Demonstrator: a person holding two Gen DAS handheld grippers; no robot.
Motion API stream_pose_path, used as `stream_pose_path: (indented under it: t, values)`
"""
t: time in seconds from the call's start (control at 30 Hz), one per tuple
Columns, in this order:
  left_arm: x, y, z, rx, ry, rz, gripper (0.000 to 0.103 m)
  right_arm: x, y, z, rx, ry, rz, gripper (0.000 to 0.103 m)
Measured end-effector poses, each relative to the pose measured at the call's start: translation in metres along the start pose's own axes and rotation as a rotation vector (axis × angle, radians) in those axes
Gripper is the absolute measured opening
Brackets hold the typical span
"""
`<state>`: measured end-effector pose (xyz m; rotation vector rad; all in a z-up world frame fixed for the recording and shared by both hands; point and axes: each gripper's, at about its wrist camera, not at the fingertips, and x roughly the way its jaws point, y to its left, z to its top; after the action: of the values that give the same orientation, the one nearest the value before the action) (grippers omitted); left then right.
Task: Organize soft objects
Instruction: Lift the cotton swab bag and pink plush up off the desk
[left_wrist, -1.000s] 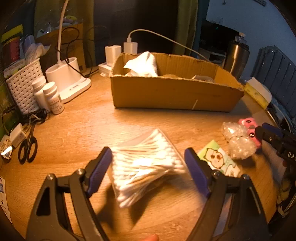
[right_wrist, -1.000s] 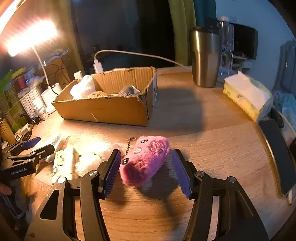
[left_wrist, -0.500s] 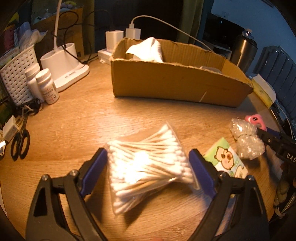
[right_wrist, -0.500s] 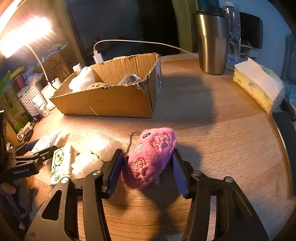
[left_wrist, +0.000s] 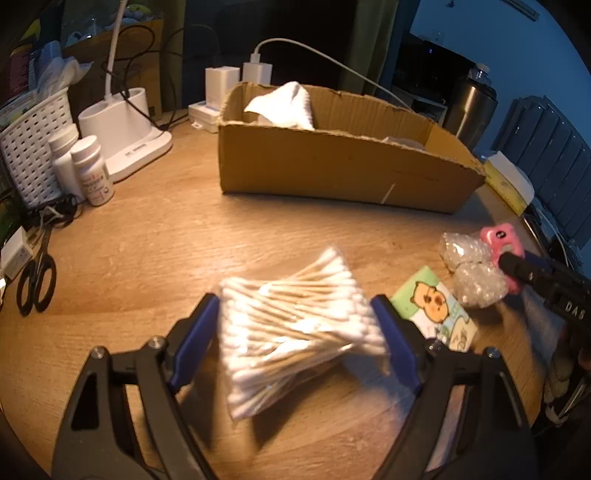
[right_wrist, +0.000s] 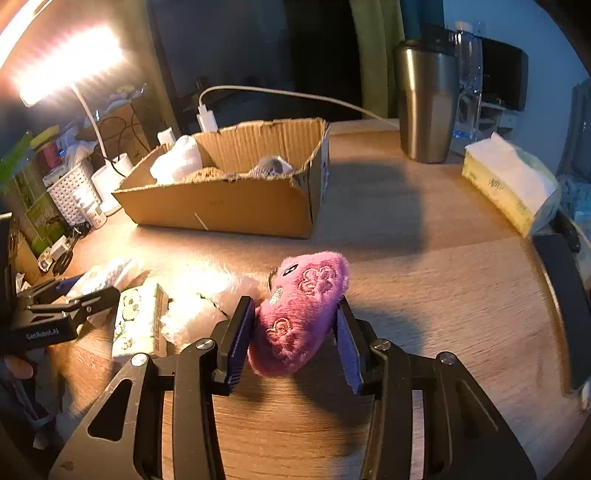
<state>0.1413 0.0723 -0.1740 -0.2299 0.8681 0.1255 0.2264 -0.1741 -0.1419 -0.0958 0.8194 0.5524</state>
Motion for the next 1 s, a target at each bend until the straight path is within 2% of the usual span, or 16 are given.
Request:
stream_pose_path:
  t: [0.27, 0.33, 0.57, 0.63, 0.77, 0.9, 1.0]
  values:
    - [-0.022, 0.003, -0.001, -0.001, -0.058, -0.025, 0.083, -0.016, 0.005, 0.006, -0.015, -0.039, -0.015, 0.045]
    - [-0.026, 0.002, 0.001, 0.008, -0.071, -0.027, 0.078, -0.02, 0.008, 0.007, -0.02, -0.047, -0.016, 0.045]
    - [-0.009, 0.006, -0.002, 0.02, 0.004, 0.005, 0.079, -0.031, 0.012, 0.007, -0.035, -0.068, -0.02, 0.045]
    - [-0.007, 0.003, -0.003, 0.032, 0.008, 0.032, 0.086, -0.031, 0.011, 0.006, -0.033, -0.067, -0.021, 0.045]
    - [0.006, -0.001, -0.005, 0.038, 0.038, 0.041, 0.09, -0.031, 0.01, 0.006, -0.03, -0.066, -0.018, 0.045]
    - [0.012, -0.011, -0.005, 0.092, 0.061, 0.092, 0.092, -0.03, 0.009, 0.006, -0.027, -0.066, -0.014, 0.045]
    - [0.014, -0.012, -0.006, 0.114, 0.065, 0.095, 0.092, -0.029, 0.008, 0.005, -0.022, -0.065, -0.008, 0.045]
